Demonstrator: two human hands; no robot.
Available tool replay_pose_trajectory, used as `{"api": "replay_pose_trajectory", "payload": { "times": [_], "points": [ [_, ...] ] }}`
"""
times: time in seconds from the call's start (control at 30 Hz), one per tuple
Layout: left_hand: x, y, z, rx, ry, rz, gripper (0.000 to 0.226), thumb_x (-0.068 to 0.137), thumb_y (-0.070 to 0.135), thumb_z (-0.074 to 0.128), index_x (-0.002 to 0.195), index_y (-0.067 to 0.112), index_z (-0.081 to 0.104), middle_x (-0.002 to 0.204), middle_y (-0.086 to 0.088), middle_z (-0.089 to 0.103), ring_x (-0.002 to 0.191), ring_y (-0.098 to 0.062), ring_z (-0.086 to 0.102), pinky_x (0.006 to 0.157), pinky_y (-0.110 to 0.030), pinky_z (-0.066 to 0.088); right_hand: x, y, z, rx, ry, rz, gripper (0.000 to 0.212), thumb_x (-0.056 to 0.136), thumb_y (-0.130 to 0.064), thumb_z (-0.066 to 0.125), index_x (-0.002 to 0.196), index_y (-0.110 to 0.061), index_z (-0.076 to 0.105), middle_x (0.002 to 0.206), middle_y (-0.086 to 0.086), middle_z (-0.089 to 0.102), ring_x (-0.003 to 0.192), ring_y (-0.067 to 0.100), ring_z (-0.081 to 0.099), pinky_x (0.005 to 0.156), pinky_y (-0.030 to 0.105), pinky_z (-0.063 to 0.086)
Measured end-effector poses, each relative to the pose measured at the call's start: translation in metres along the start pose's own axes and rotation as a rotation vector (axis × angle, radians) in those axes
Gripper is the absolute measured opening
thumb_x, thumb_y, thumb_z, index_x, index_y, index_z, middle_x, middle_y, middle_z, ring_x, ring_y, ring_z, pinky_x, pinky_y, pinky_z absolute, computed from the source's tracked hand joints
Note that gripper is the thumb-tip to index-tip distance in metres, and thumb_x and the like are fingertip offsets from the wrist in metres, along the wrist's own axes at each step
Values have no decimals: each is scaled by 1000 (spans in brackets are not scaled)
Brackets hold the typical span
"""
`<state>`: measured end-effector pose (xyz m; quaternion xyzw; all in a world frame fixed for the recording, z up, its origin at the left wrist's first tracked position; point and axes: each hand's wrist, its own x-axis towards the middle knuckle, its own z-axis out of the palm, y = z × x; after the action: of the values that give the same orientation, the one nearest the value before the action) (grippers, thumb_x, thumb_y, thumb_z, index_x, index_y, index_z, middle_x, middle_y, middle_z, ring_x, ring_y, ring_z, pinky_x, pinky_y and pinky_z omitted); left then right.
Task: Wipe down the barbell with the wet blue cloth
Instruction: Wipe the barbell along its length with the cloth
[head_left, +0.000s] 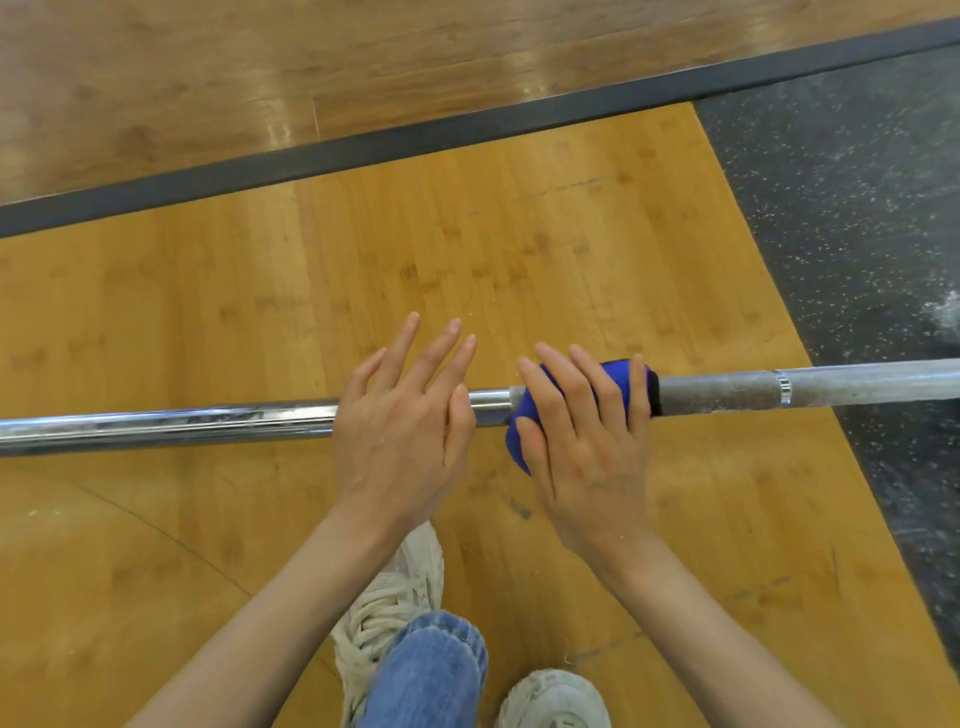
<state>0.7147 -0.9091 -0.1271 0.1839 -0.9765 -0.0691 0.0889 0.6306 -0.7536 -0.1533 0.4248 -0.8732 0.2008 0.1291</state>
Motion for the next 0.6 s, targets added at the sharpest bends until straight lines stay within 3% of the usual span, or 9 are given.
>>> {"api": "replay_pose_trajectory", "payload": {
  "times": [0.07, 0.23, 0.37, 0.5, 0.6],
  "points": [
    [8, -1, 1, -13, 1, -11, 49, 105, 28, 28, 140, 18, 61, 146, 1, 57, 145, -25, 42, 106, -40, 36, -3, 24, -4, -63, -12, -87, 40, 112, -33, 30, 147, -17, 41, 150, 8, 50, 141, 29, 40, 125, 48, 11],
    [27, -6, 3, -23, 7, -50, 51, 104, 29, 28, 129, 19, 70, 136, 2, 66, 140, -23, 49, 100, -36, 37, 6, 20, 17, -153, 65, -33, 48, 111, -33, 39, 155, -19, 27, 159, 3, 32, 149, 31, 28, 125, 53, 5],
    [44, -10, 1, -68, -60, -90, 58, 101, 33, 22, 119, 21, 76, 124, 5, 72, 134, -20, 55, 89, -35, 43, 31, 36, 21, -253, 51, -291, 48, 110, -31, 43, 153, -13, 32, 155, 5, 45, 141, 26, 45, 122, 50, 24],
    [60, -15, 0, -82, -146, -122, 70, 97, 40, 10, 124, 25, 73, 130, 11, 68, 139, -13, 49, 92, -32, 40, 38, 46, 19, -240, 75, -172, 48, 110, -33, 45, 150, -8, 35, 152, 7, 48, 142, 26, 42, 122, 50, 25],
    [72, -18, -2, -84, -179, -118, 79, 93, 44, 2, 126, 27, 72, 133, 12, 66, 141, -11, 46, 96, -33, 38, 60, 29, 29, -229, 38, -305, 45, 110, -31, 43, 149, -8, 39, 147, 7, 54, 136, 25, 51, 119, 48, 30]
  ]
}}
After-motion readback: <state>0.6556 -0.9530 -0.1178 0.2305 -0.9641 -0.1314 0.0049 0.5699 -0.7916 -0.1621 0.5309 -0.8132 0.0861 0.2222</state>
